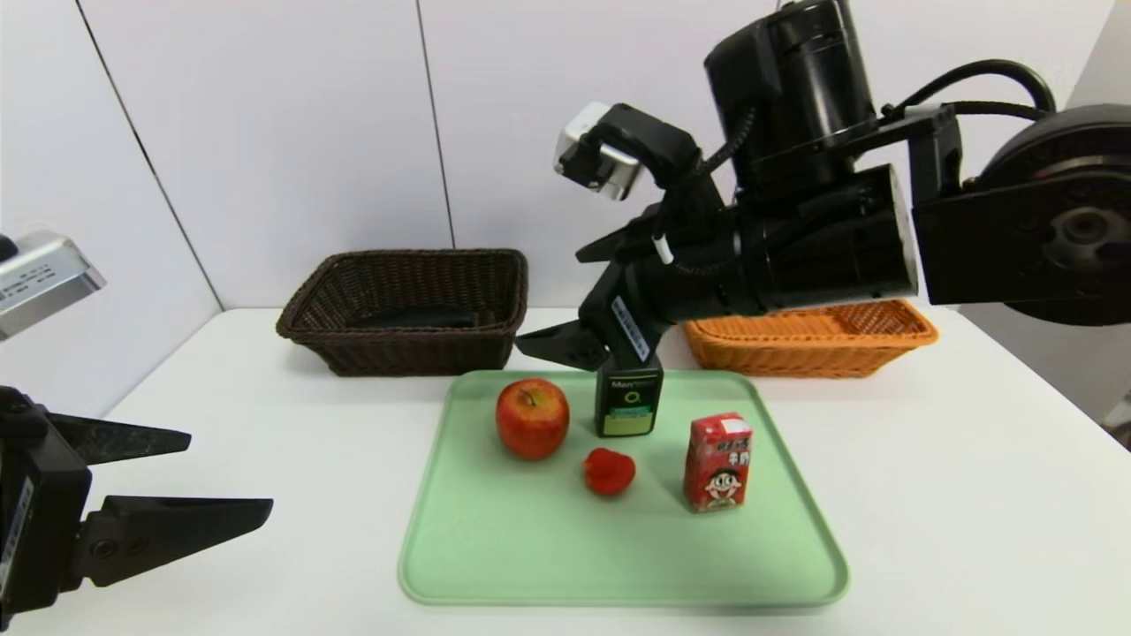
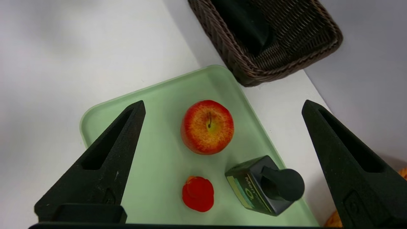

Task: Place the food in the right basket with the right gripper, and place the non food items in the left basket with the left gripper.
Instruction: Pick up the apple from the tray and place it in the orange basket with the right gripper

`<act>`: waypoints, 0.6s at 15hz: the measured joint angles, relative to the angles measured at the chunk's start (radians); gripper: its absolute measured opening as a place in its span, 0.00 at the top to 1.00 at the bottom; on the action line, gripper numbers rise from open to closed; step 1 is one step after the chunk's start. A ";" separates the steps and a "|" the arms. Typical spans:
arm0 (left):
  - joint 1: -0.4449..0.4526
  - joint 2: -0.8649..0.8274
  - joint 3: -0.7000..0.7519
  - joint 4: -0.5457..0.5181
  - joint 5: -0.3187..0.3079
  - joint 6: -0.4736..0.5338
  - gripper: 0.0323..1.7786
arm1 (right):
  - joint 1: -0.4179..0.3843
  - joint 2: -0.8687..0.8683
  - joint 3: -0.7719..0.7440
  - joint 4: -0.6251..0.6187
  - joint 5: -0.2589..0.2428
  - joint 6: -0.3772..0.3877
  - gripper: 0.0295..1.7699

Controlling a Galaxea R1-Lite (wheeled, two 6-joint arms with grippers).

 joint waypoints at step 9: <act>0.000 -0.012 0.059 -0.006 -0.005 -0.003 0.05 | 0.016 0.227 -0.317 0.264 -0.003 0.026 0.04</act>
